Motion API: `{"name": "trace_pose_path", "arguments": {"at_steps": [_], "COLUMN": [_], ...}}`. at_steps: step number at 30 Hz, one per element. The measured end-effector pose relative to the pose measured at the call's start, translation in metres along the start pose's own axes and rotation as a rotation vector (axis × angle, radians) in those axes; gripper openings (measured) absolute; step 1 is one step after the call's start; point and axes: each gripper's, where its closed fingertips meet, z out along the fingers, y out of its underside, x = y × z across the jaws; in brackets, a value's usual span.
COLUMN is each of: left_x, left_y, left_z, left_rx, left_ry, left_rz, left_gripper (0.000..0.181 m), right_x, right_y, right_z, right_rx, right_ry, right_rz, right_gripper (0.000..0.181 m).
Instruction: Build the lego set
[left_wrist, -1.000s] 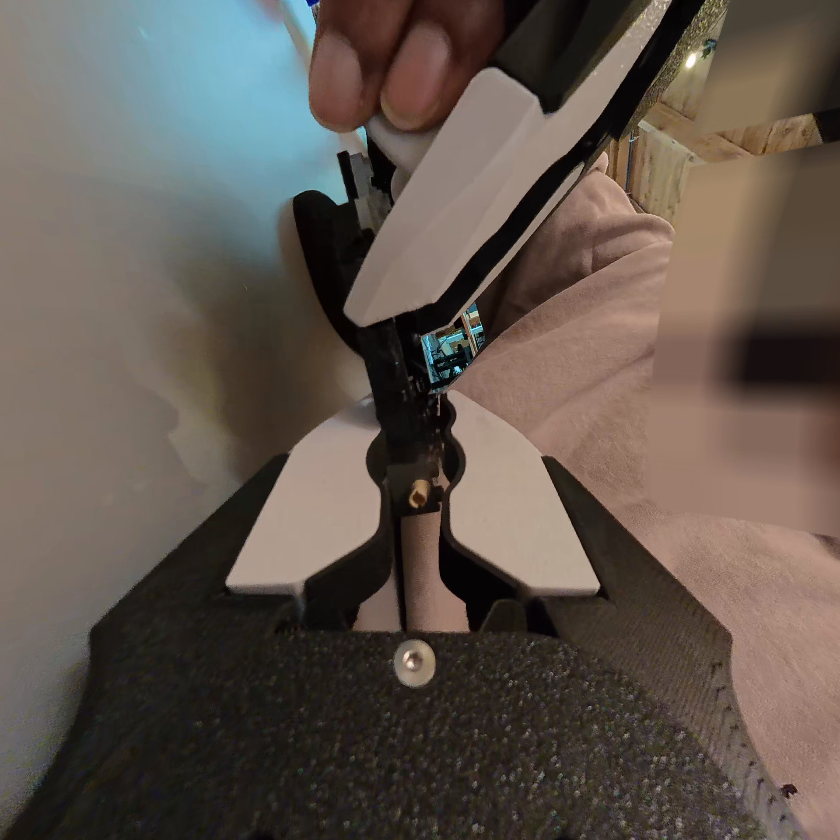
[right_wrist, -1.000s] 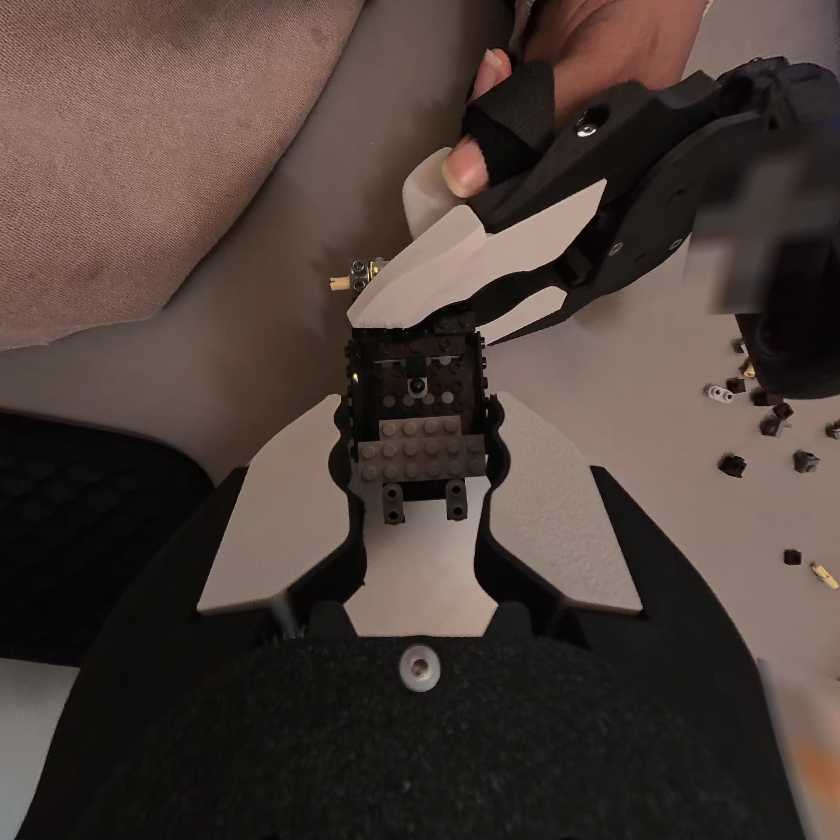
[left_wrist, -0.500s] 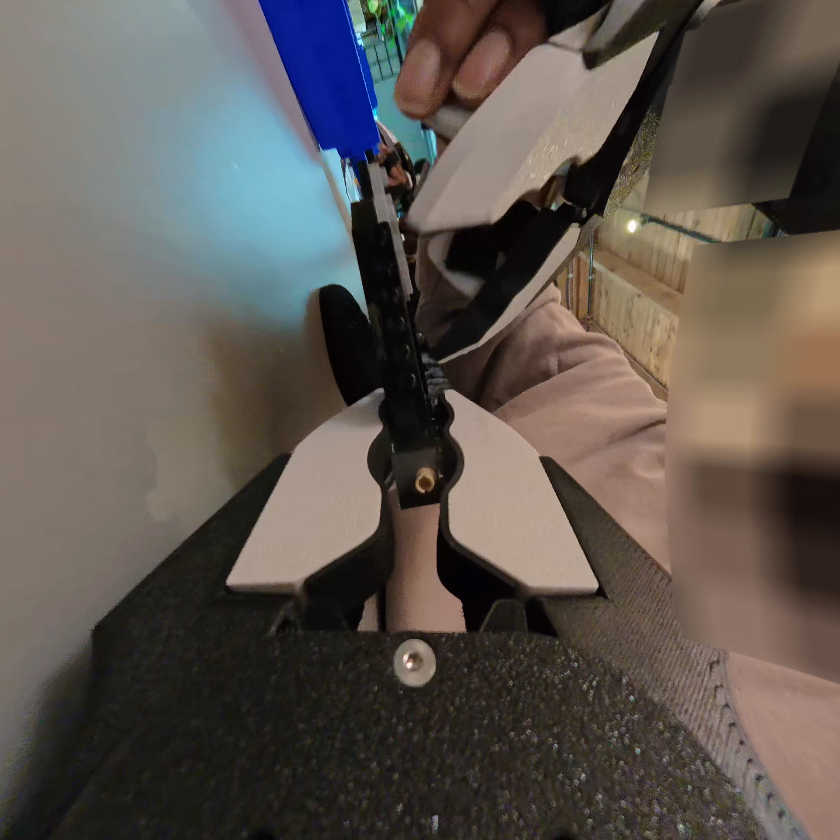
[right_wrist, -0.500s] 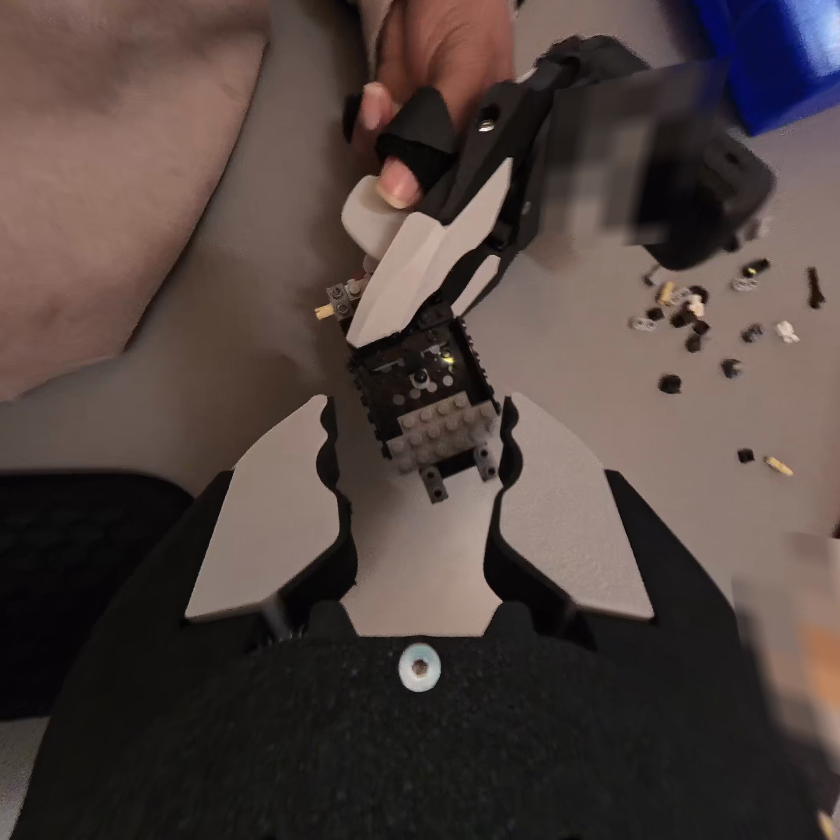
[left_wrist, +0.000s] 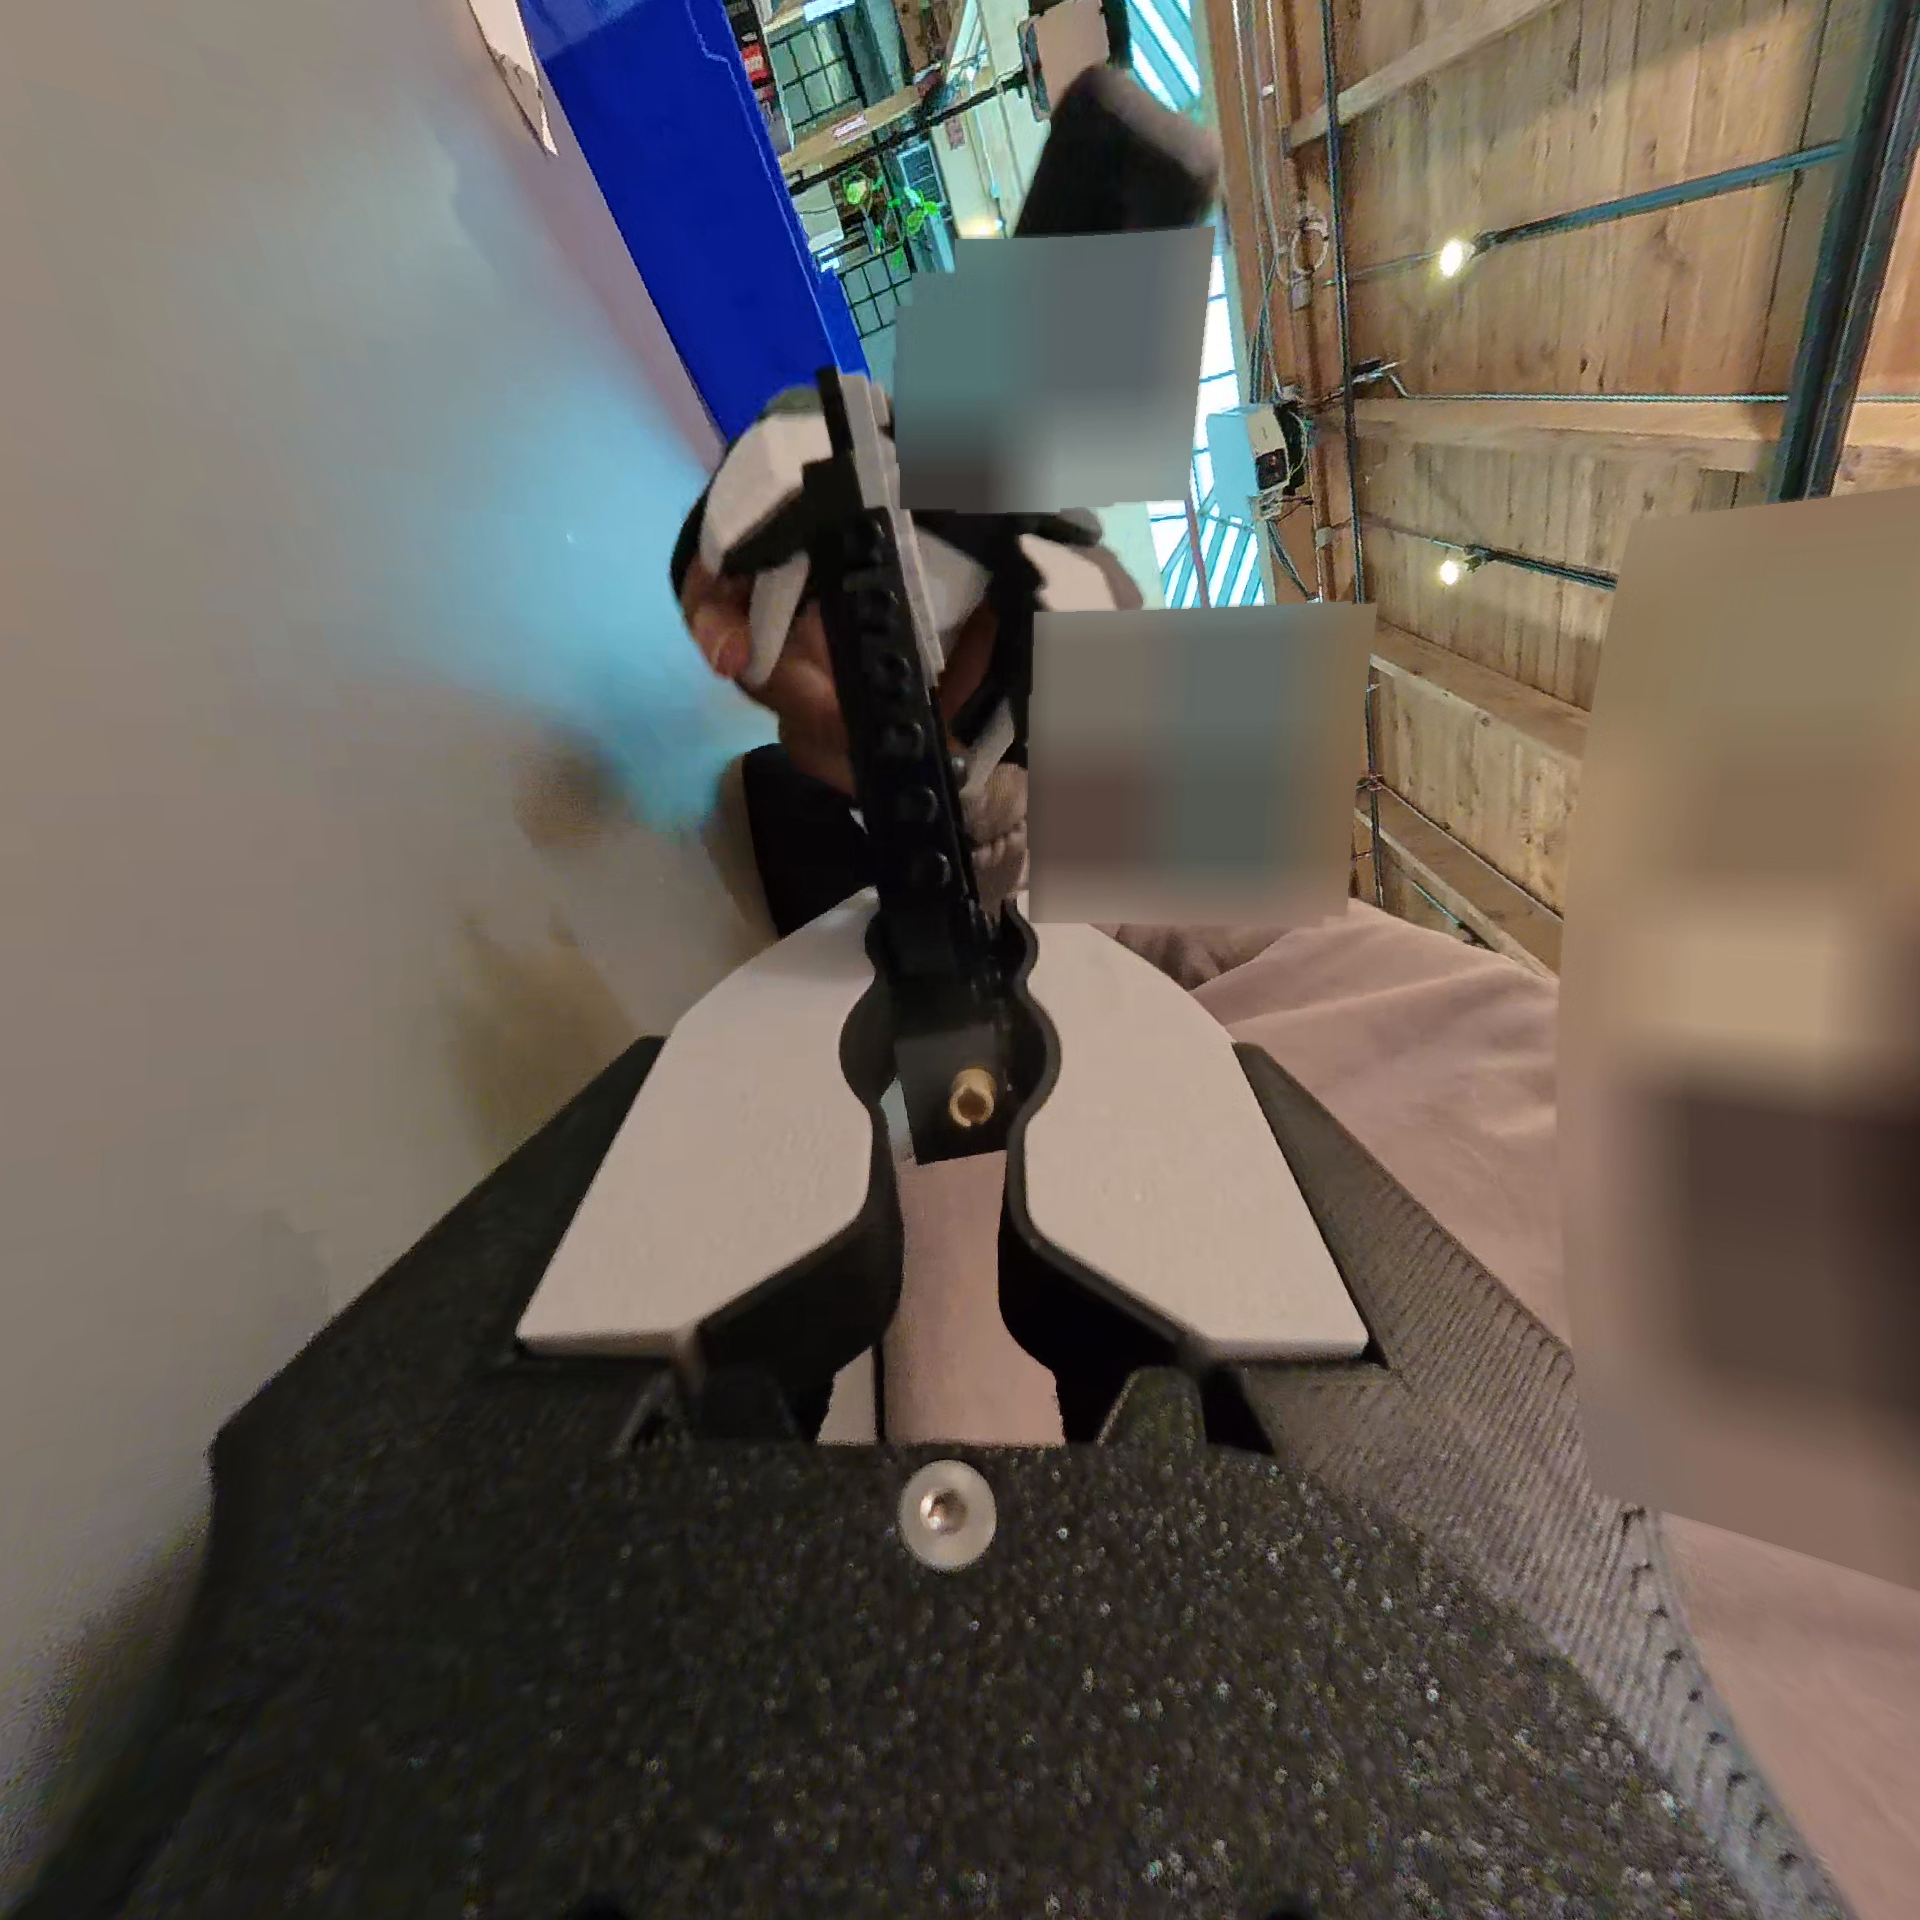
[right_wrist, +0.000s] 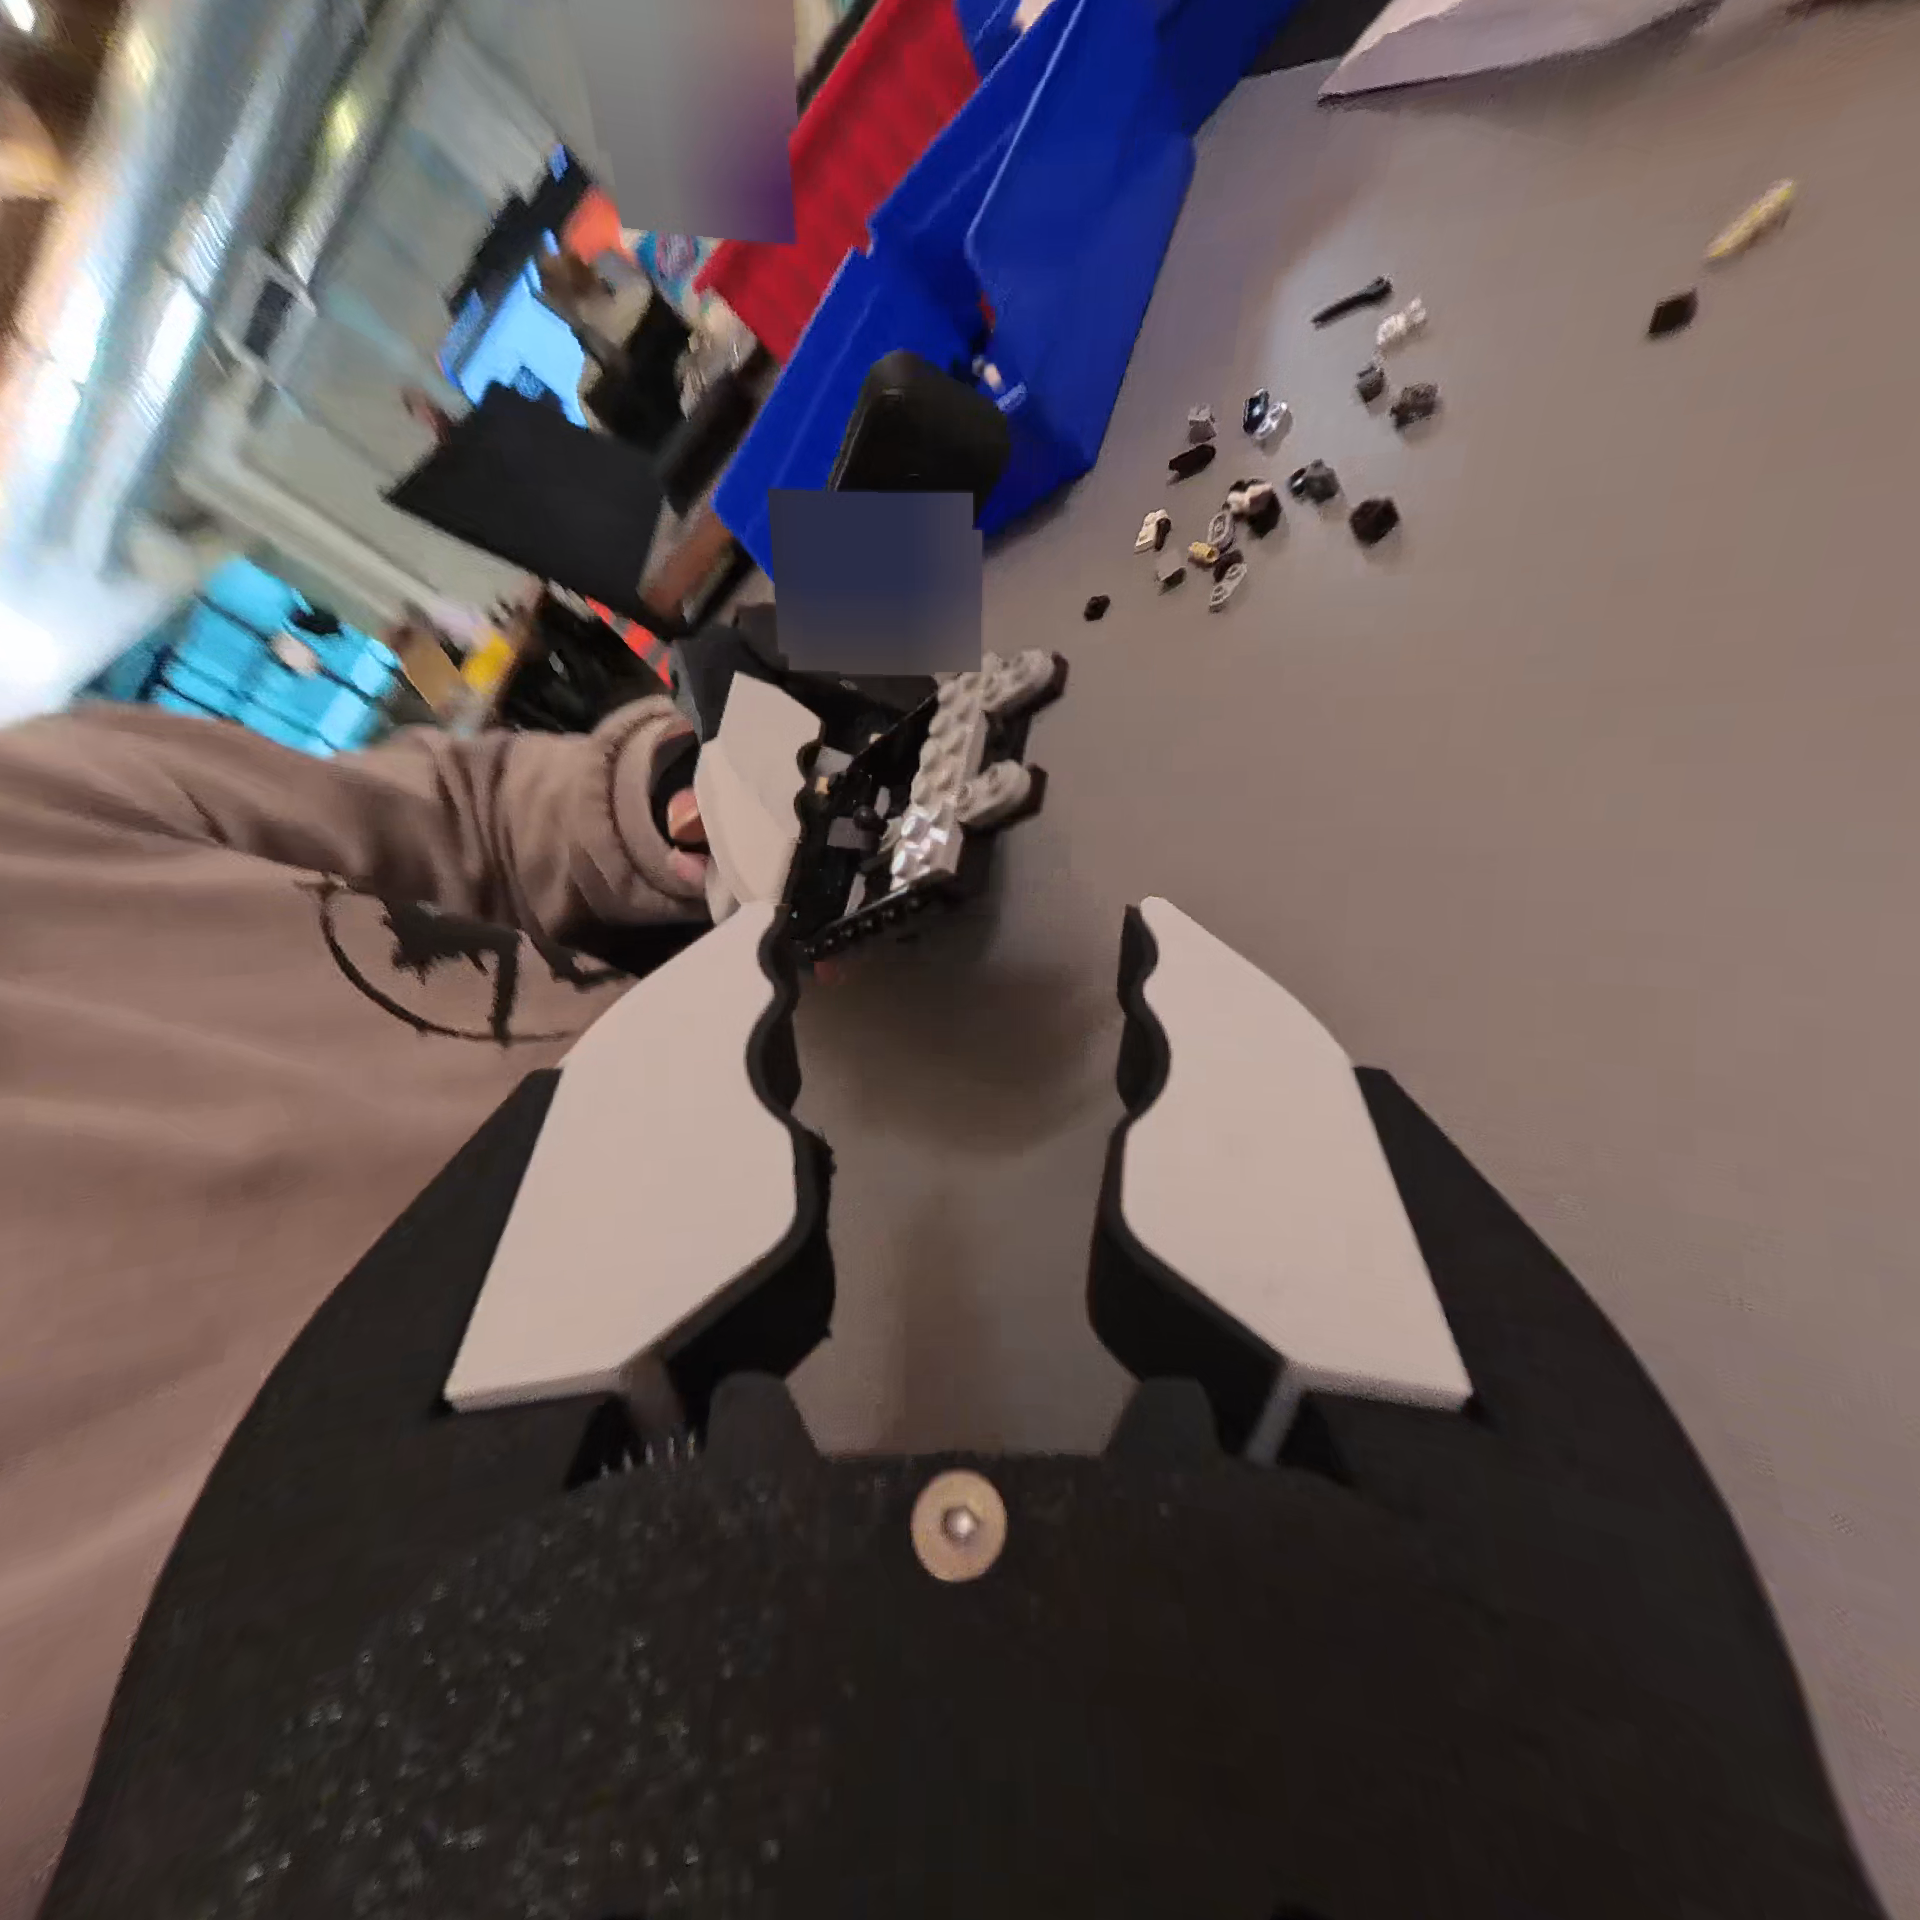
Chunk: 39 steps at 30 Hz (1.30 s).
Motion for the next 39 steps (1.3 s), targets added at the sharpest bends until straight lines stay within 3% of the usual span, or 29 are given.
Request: {"name": "trace_pose_path", "arguments": {"at_steps": [4,9,14,20,29,34,36,39], "left_x": [0.003,0.005,0.0,0.009,-0.002,-0.007,-0.007,-0.007], "left_y": [0.001,0.003,0.004,0.009,0.001,-0.003,-0.007,-0.012], "left_z": [0.001,0.003,0.001,0.003,-0.007,-0.008,-0.009,-0.012], "left_rx": [0.003,0.001,0.01,-0.028,0.002,0.042,0.067,0.103], "left_ry": [-0.002,-0.004,-0.016,0.026,-0.008,-0.042,-0.052,-0.058], "left_rz": [0.017,0.027,0.021,0.026,-0.02,-0.034,-0.032,-0.044], "left_gripper": [0.017,0.017,0.018,0.037,0.014,0.012,0.012,0.012], "right_x": [-0.015,-0.02,-0.02,-0.019,-0.019,-0.021,-0.025,-0.026], "right_y": [0.005,0.002,0.004,0.008,0.014,0.01,0.01,0.015], "right_z": [0.014,0.026,0.028,0.024,0.024,0.023,0.021,0.022], "right_rx": [0.041,0.048,0.018,-0.03,-0.073,-0.036,-0.017,-0.005], "right_ry": [-0.103,-0.193,-0.266,-0.327,-0.353,-0.369,-0.38,-0.311], "right_rz": [0.133,0.224,0.336,0.446,0.47,0.424,0.393,0.327], "right_gripper": [0.05,0.018,0.013,0.013,0.013,0.016,0.025,0.03]}}
